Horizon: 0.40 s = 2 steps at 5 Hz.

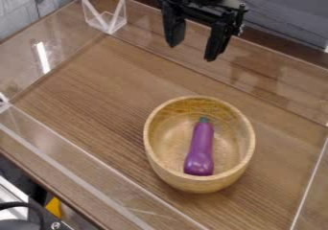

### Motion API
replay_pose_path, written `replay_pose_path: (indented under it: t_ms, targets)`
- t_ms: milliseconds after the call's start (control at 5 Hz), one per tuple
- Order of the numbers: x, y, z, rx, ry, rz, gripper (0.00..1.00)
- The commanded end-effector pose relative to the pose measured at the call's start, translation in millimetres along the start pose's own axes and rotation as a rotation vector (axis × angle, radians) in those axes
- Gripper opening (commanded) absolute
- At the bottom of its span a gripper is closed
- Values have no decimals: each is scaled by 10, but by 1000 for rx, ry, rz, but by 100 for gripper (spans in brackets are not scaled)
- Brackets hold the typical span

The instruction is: Remove the purple eggplant from inside the brown bowl and put it on the table

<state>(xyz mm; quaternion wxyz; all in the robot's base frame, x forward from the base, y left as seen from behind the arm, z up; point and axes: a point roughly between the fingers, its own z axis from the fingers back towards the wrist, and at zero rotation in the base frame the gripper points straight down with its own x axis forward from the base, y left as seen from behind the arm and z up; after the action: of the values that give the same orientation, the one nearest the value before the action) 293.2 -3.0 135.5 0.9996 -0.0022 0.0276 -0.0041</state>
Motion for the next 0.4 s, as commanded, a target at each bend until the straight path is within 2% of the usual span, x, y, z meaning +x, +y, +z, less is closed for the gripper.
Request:
replay_pose_path:
  t_ms: [0, 200]
  targets:
    - [-1, 79, -111, 0, 3, -27, 100]
    - [61, 68, -111, 11, 3, -50, 100]
